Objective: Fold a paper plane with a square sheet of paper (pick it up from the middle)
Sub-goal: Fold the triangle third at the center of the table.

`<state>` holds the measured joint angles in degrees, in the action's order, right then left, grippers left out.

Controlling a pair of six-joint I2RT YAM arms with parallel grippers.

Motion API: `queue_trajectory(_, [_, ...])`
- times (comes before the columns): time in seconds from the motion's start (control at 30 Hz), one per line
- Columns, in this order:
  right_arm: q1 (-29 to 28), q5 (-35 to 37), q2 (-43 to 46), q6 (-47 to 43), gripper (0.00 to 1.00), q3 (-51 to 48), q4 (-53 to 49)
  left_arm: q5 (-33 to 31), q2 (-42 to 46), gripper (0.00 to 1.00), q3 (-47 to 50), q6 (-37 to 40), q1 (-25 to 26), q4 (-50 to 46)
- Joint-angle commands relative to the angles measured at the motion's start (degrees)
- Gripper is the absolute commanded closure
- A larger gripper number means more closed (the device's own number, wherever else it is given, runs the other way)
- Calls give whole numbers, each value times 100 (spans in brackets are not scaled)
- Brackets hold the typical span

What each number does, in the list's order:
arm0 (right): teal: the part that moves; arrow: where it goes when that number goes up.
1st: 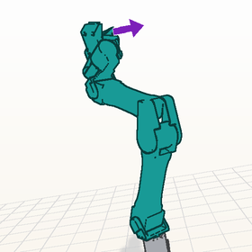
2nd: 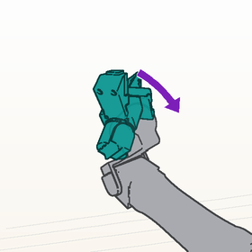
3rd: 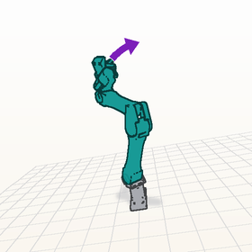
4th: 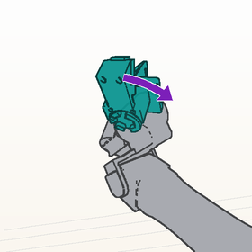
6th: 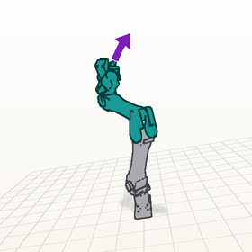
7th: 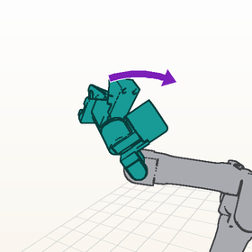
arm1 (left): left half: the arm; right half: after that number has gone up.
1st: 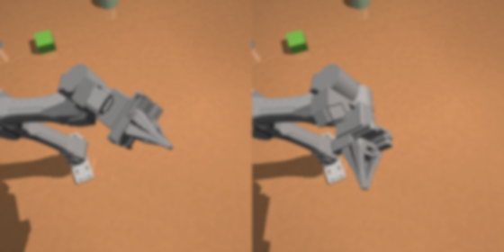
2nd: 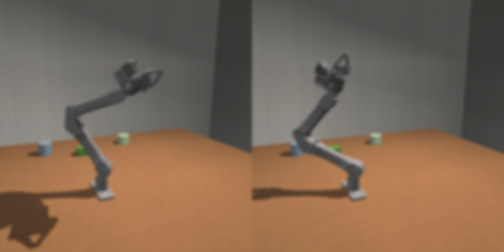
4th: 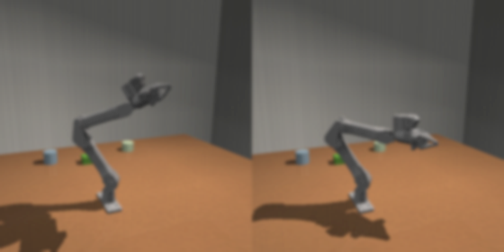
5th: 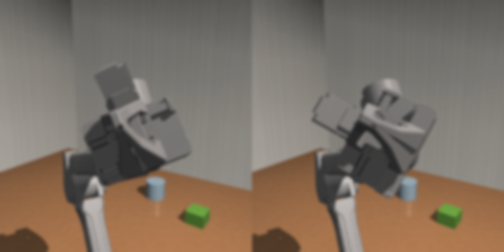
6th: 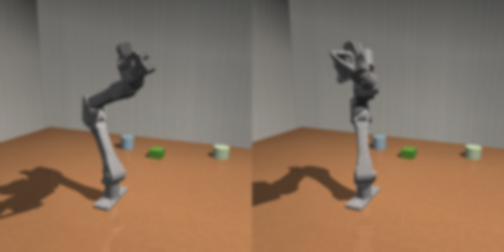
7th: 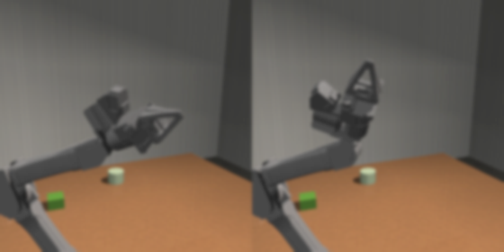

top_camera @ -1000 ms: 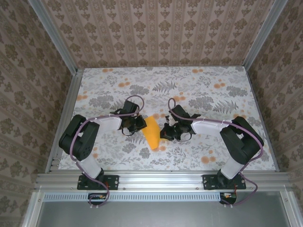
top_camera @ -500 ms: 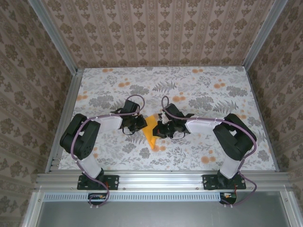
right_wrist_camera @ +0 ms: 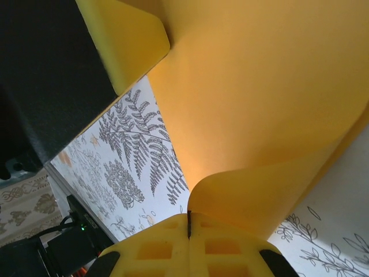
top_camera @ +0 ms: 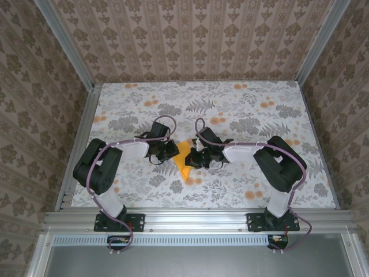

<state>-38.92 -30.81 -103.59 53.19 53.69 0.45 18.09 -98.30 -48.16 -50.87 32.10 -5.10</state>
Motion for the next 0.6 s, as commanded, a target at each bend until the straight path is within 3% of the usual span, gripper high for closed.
queue_trajectory(0.0, [-24,142,-157,139,97,153,200,-42,-163,86,-13,139,-10,-259])
queue_trajectory(0.57, [-28,145,-356,112,97,172,268,-16,-197,86,-25,139,16,-254])
